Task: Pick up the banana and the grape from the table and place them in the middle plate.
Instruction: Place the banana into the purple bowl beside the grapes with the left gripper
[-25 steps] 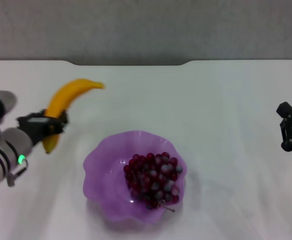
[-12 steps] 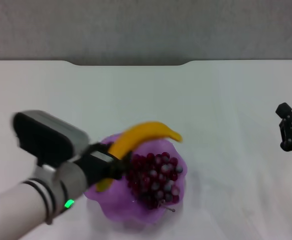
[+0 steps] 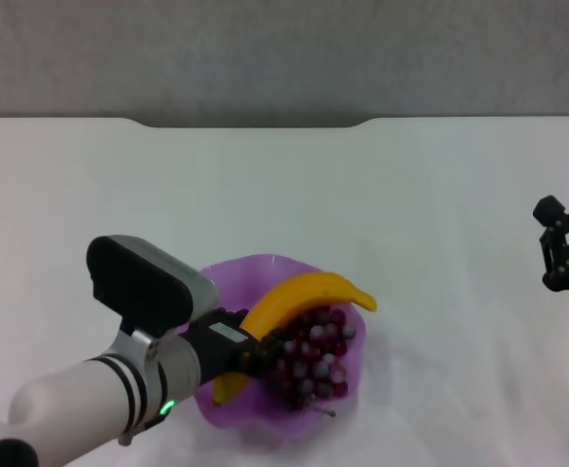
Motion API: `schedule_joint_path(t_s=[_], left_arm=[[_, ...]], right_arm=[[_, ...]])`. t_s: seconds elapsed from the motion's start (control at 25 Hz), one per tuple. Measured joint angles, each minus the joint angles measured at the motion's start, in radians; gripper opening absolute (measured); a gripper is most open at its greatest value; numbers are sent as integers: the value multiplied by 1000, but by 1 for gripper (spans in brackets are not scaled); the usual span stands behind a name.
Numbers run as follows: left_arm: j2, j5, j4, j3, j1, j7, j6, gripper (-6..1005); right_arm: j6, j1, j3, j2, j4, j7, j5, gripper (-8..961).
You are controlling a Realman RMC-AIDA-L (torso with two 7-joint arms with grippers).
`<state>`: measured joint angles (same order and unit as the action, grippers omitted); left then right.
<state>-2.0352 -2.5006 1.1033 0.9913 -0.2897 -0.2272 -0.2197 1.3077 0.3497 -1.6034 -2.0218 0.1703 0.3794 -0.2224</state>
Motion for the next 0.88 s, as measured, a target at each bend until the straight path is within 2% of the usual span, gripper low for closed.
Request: schedule_joint_path(t_s=[0.24, 0.88], left_arm=[[1, 45, -55, 9, -27, -3, 44, 532], [4, 32, -69, 22, -4, -34, 140, 543]], right_arm=[[0, -2, -4, 0, 0, 2, 0, 0], [12, -12, 8, 0, -8, -6, 12, 0]])
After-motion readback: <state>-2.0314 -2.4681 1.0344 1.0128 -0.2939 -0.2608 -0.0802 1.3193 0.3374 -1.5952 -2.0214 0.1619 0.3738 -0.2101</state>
